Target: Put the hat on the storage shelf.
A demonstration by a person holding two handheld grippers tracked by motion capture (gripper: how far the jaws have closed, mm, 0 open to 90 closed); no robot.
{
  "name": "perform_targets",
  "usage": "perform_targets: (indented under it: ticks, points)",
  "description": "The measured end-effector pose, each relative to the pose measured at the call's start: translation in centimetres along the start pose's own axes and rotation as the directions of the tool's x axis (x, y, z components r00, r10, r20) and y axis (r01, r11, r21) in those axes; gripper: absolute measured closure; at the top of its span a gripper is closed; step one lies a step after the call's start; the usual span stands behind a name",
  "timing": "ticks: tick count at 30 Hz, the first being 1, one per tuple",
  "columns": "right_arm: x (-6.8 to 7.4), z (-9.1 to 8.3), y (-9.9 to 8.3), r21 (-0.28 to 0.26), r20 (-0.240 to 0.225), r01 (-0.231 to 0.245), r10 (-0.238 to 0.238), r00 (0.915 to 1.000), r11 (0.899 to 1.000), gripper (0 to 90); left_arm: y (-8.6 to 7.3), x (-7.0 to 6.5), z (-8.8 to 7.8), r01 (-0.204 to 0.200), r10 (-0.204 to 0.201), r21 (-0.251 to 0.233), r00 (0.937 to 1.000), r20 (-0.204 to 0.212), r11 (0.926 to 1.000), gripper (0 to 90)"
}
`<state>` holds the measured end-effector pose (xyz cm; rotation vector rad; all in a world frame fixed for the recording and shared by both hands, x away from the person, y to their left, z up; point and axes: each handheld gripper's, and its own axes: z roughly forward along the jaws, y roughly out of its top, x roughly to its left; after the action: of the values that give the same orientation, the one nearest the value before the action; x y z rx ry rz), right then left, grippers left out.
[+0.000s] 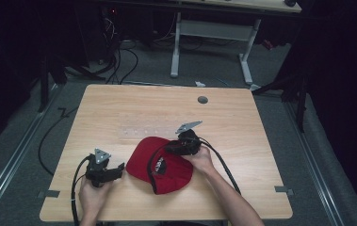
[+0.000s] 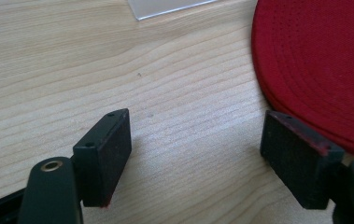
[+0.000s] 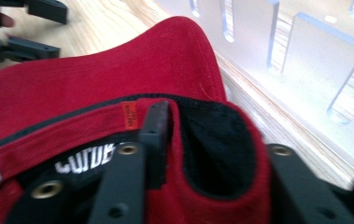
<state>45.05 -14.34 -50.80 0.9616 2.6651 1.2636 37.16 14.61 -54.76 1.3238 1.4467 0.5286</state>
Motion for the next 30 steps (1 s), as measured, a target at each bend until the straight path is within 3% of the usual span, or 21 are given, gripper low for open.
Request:
perform_targets:
  ticks: [1, 4, 8, 17, 24, 30]
  points:
    - [-0.1, -0.3, 0.0, -0.013, -0.030, 0.003, -0.003, 0.9995, 1.000, 75.4, 0.0, 0.0, 0.0, 0.000, 0.000, 0.000, 1.0000, 0.000, 1.0000, 25.0]
    - [0.2, -0.7, 0.0, -0.025, -0.053, 0.014, -0.016, 0.9985, 1.000, 78.1, 0.0, 0.0, 0.0, -0.001, 0.001, 0.000, 1.0000, 0.000, 1.0000, 25.0]
    - [0.5, -1.2, 0.0, -0.031, -0.061, 0.023, -0.025, 0.9978, 0.999, 79.4, 0.0, 0.0, 0.0, 0.000, 0.000, 0.000, 1.0000, 0.000, 1.0000, 25.0]
    - [1.3, -2.9, -0.2, -0.064, -0.010, 0.002, -0.003, 0.9999, 0.998, 81.0, 0.0, 0.0, 0.0, -0.002, 0.002, 0.001, 1.0000, 0.004, 1.0000, 25.3]
    - [2.2, -5.4, -0.1, -0.098, 0.015, 0.018, -0.017, 0.9998, 0.995, 81.3, 0.0, 0.0, 0.0, -0.002, 0.002, 0.002, 1.0000, 0.005, 1.0000, 25.2]
    - [2.4, -7.3, 0.1, -0.106, 0.032, -0.016, 0.019, 0.9993, 0.994, 81.5, 0.0, 0.0, 0.0, 0.006, -0.006, -0.003, 1.0000, 0.003, 1.0000, 26.4]
